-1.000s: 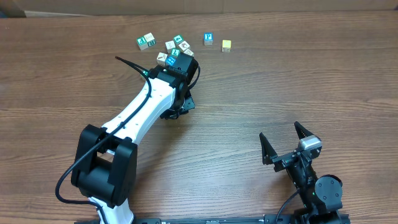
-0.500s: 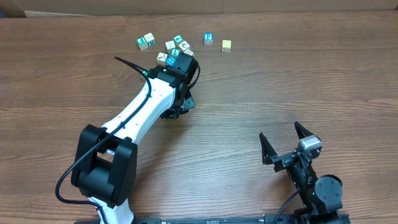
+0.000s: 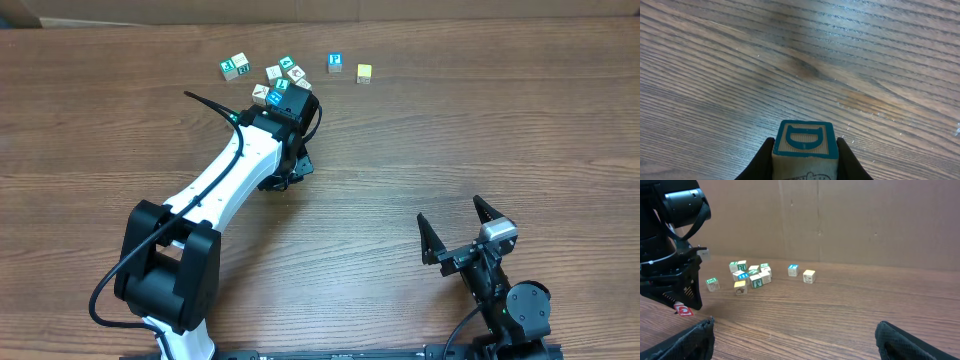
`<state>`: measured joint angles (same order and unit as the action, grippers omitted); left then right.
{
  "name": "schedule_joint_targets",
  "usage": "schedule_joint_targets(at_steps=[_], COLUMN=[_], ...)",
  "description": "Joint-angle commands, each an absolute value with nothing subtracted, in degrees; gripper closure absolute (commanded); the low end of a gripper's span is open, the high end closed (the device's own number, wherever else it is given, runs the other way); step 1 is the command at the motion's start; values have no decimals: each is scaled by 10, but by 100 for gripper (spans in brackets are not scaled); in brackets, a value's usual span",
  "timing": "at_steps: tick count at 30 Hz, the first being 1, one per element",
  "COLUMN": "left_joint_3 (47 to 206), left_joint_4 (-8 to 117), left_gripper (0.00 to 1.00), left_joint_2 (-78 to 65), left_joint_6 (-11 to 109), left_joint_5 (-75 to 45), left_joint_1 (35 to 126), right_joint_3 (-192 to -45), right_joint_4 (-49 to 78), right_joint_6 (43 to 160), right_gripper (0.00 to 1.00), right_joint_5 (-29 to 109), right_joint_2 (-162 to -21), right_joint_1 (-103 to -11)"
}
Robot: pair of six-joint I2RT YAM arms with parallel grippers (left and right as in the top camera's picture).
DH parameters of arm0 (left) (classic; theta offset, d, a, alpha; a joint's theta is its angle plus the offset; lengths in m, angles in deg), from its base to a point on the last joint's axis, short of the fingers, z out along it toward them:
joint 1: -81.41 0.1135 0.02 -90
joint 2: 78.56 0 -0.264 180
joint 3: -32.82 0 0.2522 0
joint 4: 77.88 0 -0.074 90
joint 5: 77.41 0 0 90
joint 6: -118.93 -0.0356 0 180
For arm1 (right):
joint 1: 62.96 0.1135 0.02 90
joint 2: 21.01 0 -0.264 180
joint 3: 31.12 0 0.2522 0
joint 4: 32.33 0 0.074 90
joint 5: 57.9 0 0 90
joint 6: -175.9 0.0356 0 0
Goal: Form a horizontal line
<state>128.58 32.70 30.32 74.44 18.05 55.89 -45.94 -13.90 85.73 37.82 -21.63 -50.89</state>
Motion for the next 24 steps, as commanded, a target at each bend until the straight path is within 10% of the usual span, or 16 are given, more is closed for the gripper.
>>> schedule_joint_targets(at_steps=[1, 24], left_joint_3=[1283, 1283], left_joint_4=[329, 349], left_gripper=[96, 96], left_joint_2=[308, 308], left_joint_6=[757, 736], left_joint_5=[192, 192], left_joint_1=[555, 549], right_joint_3=[-453, -453], right_joint_4=[-142, -142], right_joint_6=[861, 861], right_gripper=[0, 0], right_joint_5=[374, 374], right_joint_2=[-212, -212], right_joint_1=[-511, -511])
